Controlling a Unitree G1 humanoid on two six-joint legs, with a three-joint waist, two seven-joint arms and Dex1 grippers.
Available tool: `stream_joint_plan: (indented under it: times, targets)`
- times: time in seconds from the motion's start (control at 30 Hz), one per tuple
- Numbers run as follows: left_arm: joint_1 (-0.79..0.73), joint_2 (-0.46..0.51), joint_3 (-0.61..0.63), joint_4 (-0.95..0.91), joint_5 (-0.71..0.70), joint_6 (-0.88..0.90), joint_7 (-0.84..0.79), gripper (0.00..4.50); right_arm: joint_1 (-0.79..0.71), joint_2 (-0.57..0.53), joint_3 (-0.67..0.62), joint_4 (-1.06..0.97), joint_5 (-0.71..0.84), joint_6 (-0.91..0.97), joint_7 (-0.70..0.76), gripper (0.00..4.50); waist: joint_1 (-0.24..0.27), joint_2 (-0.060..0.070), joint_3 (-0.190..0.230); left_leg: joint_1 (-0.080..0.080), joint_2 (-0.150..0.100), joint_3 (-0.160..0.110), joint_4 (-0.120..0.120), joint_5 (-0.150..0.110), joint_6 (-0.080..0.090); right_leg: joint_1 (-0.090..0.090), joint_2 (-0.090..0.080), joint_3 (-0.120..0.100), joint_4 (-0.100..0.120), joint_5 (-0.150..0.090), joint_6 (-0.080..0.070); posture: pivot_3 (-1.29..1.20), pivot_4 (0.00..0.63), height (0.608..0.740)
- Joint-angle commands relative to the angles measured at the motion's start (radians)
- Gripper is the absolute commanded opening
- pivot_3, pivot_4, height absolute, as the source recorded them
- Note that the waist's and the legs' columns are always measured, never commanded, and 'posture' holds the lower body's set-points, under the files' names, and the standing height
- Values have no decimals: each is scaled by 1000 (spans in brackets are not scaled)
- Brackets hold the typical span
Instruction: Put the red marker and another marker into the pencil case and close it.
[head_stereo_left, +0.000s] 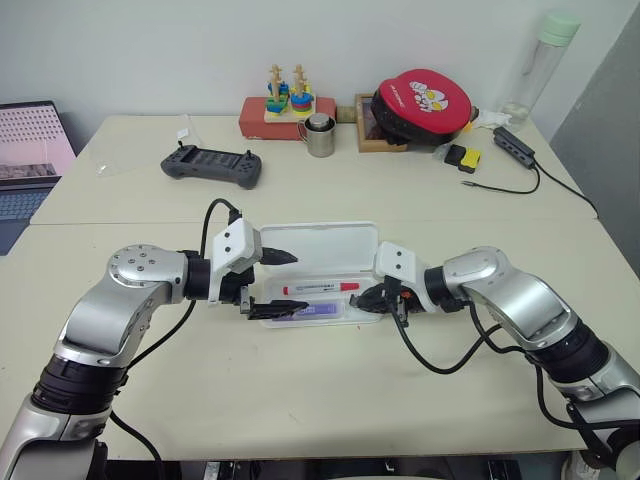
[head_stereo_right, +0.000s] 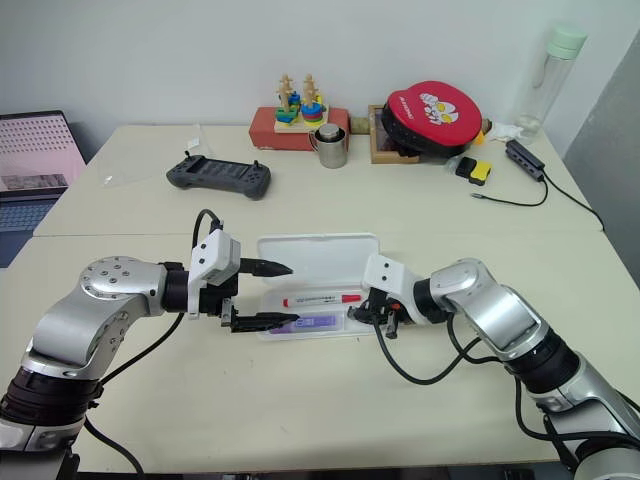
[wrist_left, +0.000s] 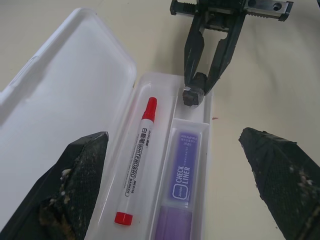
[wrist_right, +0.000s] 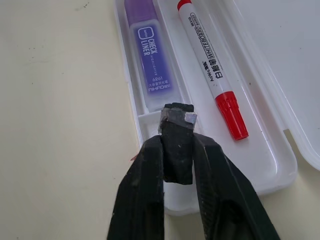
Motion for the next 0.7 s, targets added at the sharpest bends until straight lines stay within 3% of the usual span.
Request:
stream_joint_plan:
  times: [0.03,0.2,0.3,0.4,0.57,0.7]
  targets:
    - [13,-1,38,-52,-33,26,24,4500,-9,-3,-32,-24,4,-1,12,2012,0,0,0,0,0,0,0,0,0,0,0,0,0,0,0,0,150,740]
    - [56,-1,106,-87,-70,72,90,4500,-35,20,-119,-9,75,-1,31,3213,1,0,0,0,0,0,0,0,0,0,0,0,0,0,0,0,150,740]
    - [71,-21,189,-87,-120,130,162,4500,-124,103,-235,59,152,-8,13,3566,-2,0,0,0,0,0,0,0,0,0,0,0,0,0,0,0,150,740]
    - [87,-68,285,-78,-175,167,244,4500,-277,186,-282,270,102,-44,-83,3209,-6,0,0,1,1,1,0,0,0,-1,1,0,1,0,0,0,150,740]
    - [144,-101,325,-108,-198,180,309,4500,-492,295,-268,715,-46,-159,-230,1901,-12,-1,0,2,1,0,-1,0,0,0,1,1,1,0,0,0,150,740]
    - [164,-103,324,-119,-202,169,324,4500,-571,347,-247,933,-121,-253,-245,944,-13,-1,0,1,0,-1,-1,0,0,-1,0,0,0,0,-1,0,150,740]
